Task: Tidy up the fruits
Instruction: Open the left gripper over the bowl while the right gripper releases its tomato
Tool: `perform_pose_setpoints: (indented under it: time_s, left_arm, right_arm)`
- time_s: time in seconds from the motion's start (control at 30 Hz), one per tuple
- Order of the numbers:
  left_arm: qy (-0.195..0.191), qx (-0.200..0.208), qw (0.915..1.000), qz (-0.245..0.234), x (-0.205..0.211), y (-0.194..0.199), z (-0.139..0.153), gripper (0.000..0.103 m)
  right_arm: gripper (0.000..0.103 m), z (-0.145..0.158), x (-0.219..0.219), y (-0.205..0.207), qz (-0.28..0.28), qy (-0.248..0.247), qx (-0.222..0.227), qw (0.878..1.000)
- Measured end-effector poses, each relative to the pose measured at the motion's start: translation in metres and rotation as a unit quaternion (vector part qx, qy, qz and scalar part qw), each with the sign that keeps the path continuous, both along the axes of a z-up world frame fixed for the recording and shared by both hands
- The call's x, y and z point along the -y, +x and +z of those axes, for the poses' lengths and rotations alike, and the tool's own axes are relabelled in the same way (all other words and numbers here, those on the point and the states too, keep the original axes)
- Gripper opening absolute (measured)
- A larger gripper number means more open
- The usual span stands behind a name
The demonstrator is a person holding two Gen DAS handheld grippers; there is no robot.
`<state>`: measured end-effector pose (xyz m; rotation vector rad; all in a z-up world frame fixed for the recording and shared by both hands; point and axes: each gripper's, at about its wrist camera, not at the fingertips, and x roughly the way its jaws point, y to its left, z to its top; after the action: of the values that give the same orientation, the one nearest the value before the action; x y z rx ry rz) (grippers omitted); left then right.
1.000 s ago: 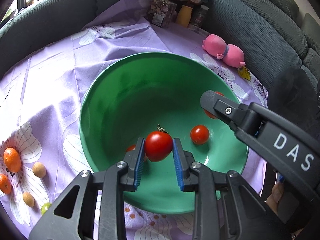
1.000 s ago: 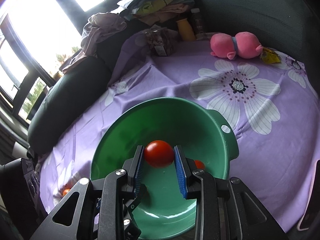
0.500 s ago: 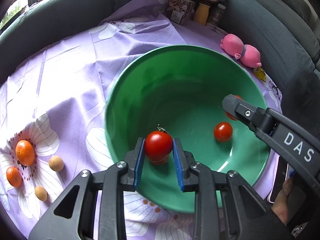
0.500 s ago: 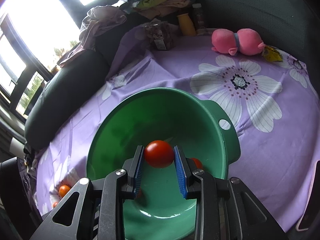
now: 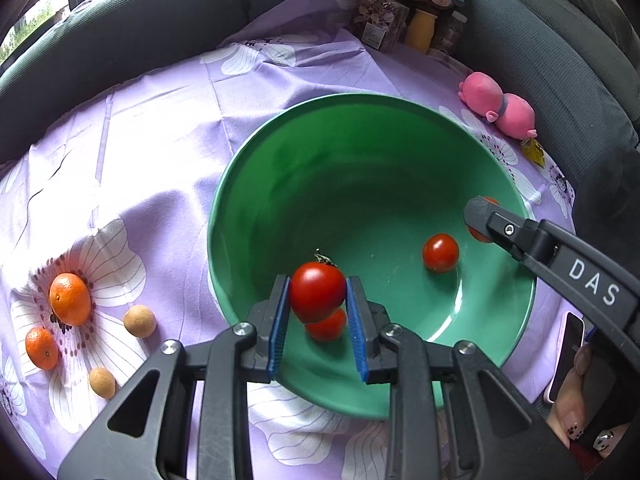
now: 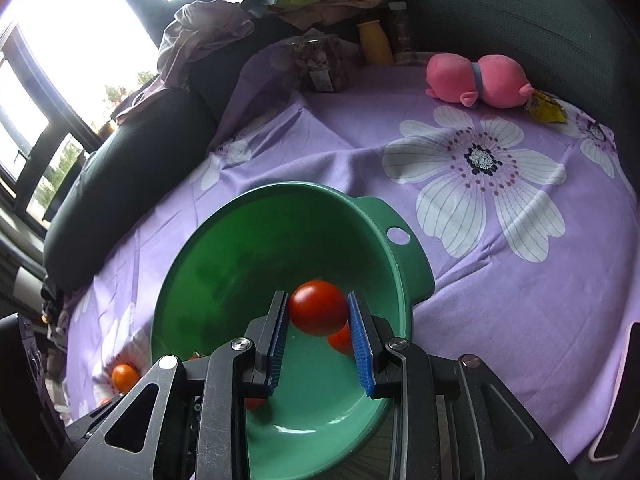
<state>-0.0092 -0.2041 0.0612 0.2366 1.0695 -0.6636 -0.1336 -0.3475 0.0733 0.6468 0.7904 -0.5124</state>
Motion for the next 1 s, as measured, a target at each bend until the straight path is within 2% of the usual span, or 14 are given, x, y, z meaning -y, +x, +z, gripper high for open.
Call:
perform_pose_setpoints:
  time_s: [0.23,0.57,0.67,0.77,0.83,0.9,1.0]
  left_arm:
    - [-0.008,-0.003,1.0,0.001,-0.001,-0.001,0.002,0.028]
    - [-0.053,0.004,0.9986,0.002,-0.013,-0.002,0.016,0.026]
    - [-0.076,0.005,0.997,0.013,-0.027,-0.001,0.026,0.027]
    - [-0.104,0.005,0.9939,0.035,-0.051,-0.001,0.036,0.035]
    - [-0.115,0.007,0.9917,0.057,-0.072,0.0,0.041,0.039]
    - [-0.116,0.016,0.9893,0.087,-0.096,0.002,0.044,0.041]
    - [-0.107,0.035,0.9833,0.143,-0.136,0.003,0.041,0.049]
  right_arm:
    - [0.032,0.0,-0.002,0.002,0.008,0.0,0.002,1.0]
    - [0.032,0.004,-0.014,0.01,0.071,0.024,0.049,0.996]
    - [0.032,0.004,-0.016,0.013,0.074,0.026,0.055,0.995]
    - [0.032,0.004,-0.016,0.014,0.073,0.027,0.059,0.995]
    - [0.039,0.004,-0.017,0.016,0.072,0.024,0.058,0.995]
    - [0.052,0.003,-0.018,0.018,0.072,0.023,0.058,0.995]
    - [0.056,0.003,-0.022,0.022,0.066,0.014,0.057,0.996]
